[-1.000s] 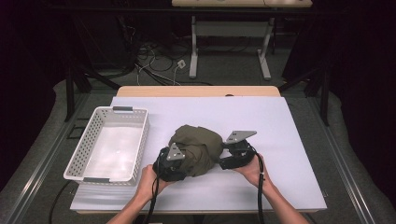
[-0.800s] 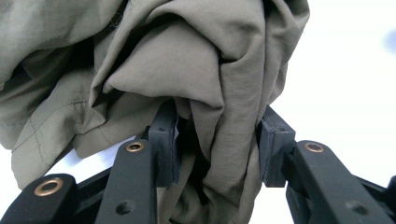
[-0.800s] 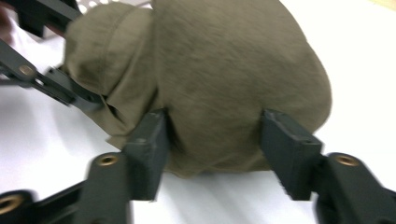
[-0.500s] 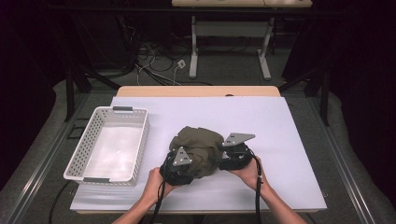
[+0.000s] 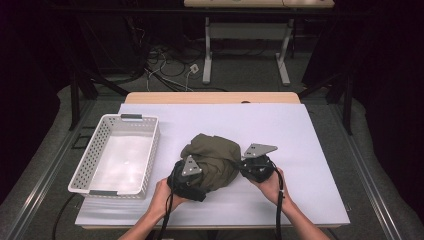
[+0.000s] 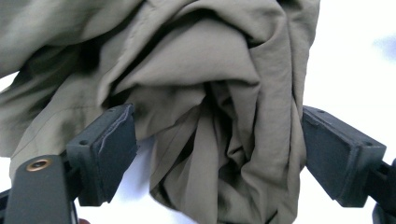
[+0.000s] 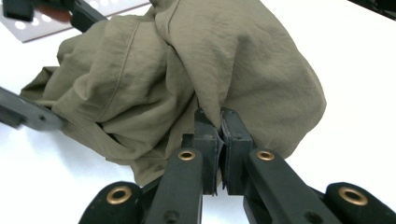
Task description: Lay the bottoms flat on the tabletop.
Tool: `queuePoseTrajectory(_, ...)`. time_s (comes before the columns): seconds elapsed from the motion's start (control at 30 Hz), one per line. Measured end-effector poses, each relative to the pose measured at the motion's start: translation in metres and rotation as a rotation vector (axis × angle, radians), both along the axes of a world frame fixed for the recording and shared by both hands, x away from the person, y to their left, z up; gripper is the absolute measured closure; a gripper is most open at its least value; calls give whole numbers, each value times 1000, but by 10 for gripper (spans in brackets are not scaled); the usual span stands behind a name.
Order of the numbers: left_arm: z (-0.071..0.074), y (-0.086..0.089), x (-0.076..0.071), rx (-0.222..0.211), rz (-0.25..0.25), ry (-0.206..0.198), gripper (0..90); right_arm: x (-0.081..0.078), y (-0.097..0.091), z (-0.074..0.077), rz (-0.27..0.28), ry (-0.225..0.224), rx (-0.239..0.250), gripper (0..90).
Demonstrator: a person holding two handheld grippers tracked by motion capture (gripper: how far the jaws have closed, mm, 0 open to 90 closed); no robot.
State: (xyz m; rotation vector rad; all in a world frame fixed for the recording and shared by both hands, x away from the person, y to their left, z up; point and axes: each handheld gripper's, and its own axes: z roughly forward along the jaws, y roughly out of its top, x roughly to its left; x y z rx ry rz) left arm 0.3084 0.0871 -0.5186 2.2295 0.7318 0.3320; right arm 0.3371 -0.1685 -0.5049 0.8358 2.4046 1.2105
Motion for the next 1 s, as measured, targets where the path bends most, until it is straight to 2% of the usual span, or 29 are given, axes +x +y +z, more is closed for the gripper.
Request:
queuePoseTrajectory(0.07, 1, 2, -1, 5, 13, 12, 111, 0, -1, 0, -7, -4, -9, 877)
queuePoseTrajectory(0.17, 3, 6, 0, 11, 20, 10, 97, 0, -3, 0, -10, -8, -18, 878)
queuePoseTrajectory(0.2, 3, 6, -1, -2, 26, 17, 96, 1, -6, -1, -19, -8, -24, 880)
queuePoseTrajectory(0.33, 5, 10, -3, -1, 29, 22, 105, 3, -11, -2, -31, -8, -40, 882)
queuePoseTrajectory(0.37, 4, 10, -3, -16, 30, 25, 112, 4, -13, -3, -38, -4, -44, 882)
queuePoseTrajectory(0.4, 5, 11, -2, -12, 27, 25, 154, 6, -15, -5, -52, 3, -48, 883)
queuePoseTrajectory(0.5, 3, 12, -1, -28, 13, 39, 176, 8, -17, -7, -62, 15, -62, 883)
queuePoseTrajectory(0.57, 1, 13, 0, -47, -13, 50, 259, 10, -19, -9, -64, 33, -86, 883)
queuePoseTrajectory(0.6, 0, 12, 0, -58, -19, 48, 272, 11, -19, -11, -70, 25, -91, 883)
queuePoseTrajectory(0.63, -2, 12, 0, -69, -32, 33, 296, 11, -19, -12, -76, 33, -87, 882)
queuePoseTrajectory(0.7, -4, 10, 0, -79, -53, 33, 373, 11, -18, -10, -74, 41, -77, 875)
queuePoseTrajectory(0.73, -5, 8, -1, -88, -62, 25, 412, 11, -18, -9, -73, 38, -70, 854)
queuePoseTrajectory(0.8, -7, 5, -2, -93, -75, 21, 522, 10, -17, -7, -64, 44, -44, 751)
queuePoseTrajectory(0.87, -9, 2, -4, -104, -82, 18, 587, 9, -16, -3, -57, 47, -22, 637)
queuePoseTrajectory(0.93, -9, 0, -3, -95, -98, 12, 637, 7, -15, 1, -44, 39, -4, 538)
queuePoseTrajectory(0.97, -9, 0, -3, -95, -110, 23, 660, 6, -14, 3, -37, 32, 0, 512)
queuePoseTrajectory(1.0, -10, -2, -3, -101, -107, 12, 675, 5, -12, 5, -31, 22, 9, 484)
